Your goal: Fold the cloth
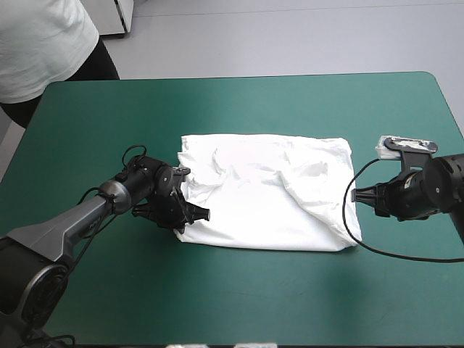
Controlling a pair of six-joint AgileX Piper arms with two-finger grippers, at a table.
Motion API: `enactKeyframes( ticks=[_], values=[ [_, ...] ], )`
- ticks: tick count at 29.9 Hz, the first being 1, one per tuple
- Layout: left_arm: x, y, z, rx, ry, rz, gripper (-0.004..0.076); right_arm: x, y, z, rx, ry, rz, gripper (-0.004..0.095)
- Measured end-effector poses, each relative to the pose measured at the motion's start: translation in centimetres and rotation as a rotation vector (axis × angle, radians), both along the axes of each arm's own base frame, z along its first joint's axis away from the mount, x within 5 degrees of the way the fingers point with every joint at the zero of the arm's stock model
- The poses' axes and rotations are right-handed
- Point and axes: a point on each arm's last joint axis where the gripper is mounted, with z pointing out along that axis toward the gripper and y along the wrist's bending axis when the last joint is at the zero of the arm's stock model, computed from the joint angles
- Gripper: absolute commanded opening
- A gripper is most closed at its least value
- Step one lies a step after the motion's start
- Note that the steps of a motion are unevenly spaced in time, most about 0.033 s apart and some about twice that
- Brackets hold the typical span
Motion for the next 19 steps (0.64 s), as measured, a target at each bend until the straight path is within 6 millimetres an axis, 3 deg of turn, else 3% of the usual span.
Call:
enactKeyframes(
  ticks=[9,19],
  values=[
    [0.0,-0.2,0.0,-0.006,0.0,0.002,-0.001,-0.3,1.1,-1.3,0.029,0.053,0.083,0.0563],
    [0.0,-0.2,0.0,-0.005,-0.002,-0.024,-0.001,1.7,2.6,-7.8,0.024,0.163,0.054,0.0579]
  ],
)
